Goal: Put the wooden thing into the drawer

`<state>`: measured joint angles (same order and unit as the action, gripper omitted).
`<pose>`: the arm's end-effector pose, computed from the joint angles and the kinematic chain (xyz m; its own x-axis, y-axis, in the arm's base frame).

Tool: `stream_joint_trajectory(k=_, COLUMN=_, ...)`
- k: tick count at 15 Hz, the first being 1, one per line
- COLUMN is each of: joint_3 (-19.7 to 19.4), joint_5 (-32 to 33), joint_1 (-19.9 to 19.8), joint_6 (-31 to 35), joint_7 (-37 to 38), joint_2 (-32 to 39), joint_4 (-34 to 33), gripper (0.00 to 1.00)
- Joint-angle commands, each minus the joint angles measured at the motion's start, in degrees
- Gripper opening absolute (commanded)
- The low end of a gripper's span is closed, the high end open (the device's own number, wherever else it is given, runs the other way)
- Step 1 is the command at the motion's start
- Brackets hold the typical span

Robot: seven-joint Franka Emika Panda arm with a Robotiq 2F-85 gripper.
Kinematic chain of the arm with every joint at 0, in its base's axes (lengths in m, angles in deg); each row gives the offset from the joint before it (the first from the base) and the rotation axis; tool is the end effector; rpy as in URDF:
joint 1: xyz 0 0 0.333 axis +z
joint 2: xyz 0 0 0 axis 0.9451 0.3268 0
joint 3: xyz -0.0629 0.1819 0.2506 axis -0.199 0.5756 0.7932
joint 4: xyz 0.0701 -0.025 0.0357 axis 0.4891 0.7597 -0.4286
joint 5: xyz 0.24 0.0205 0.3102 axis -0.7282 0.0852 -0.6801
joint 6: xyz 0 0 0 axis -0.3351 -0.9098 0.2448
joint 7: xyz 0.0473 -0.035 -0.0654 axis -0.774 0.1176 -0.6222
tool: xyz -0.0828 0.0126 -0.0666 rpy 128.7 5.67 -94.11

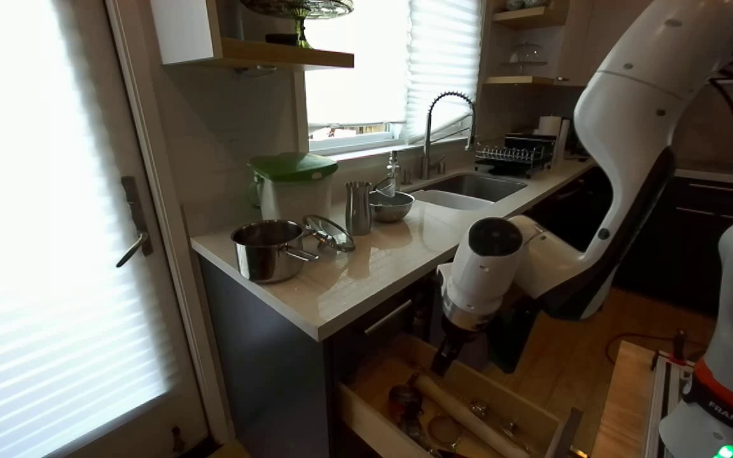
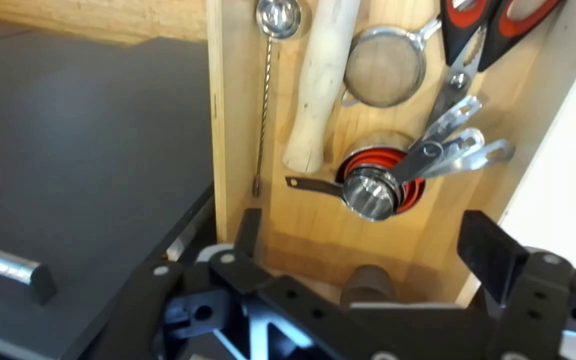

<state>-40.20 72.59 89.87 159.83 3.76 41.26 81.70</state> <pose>0.3666 0.1915 0.2155 0.9530 0.1554 0.2602 0.0789 -0.9561 0.2822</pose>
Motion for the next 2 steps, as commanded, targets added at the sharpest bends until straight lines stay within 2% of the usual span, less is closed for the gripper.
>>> stream_joint_trajectory(k=1, joint_3=0.1, joint_5=2.8, joint_1=0.1, joint_6=0.0, joint_7=1.6, joint_2=-3.3, joint_4=1.2, gripper=1.0)
stream_joint_trajectory(k=2, joint_3=0.1, joint_5=3.4, joint_1=0.1, joint_6=0.0, joint_7=2.0, joint_2=-5.5, joint_4=2.0, gripper=1.0)
